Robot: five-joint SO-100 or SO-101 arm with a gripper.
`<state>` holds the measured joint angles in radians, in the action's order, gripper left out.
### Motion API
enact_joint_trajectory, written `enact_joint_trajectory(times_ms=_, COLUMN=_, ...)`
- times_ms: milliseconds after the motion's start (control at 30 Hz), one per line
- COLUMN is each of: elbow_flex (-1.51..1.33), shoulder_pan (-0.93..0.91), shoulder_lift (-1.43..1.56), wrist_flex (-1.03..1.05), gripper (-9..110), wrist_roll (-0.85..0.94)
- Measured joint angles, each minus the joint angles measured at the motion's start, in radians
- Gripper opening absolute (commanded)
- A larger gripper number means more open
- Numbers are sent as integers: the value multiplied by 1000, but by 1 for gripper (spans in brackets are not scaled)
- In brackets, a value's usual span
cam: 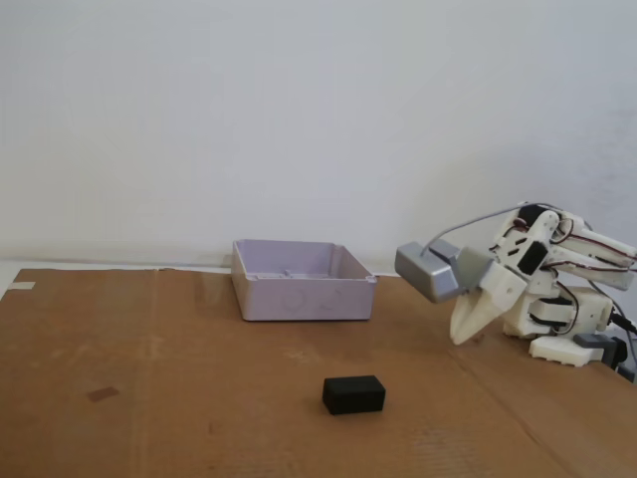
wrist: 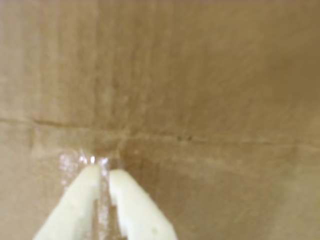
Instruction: Grasp a block and put it in the box.
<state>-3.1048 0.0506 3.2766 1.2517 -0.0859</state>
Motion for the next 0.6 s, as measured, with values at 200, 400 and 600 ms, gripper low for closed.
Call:
enact_joint_trajectory(times_ms=200, elbow_flex=61, shoulder_pan=3, shoulder_lift=-202, wrist_flex=-107, gripper=0, wrist_roll=-3)
enact_joint_trajectory(times_ms=400, elbow_flex=192, shoulder_pan=3, shoulder_lift=-333, wrist_flex=-144, gripper=0, wrist_roll=-9)
enact_joint_trajectory(times_ms=600, elbow_flex=239, shoulder_pan=3, shoulder_lift=-402, wrist_flex=-293, gripper=0, wrist_roll=-9)
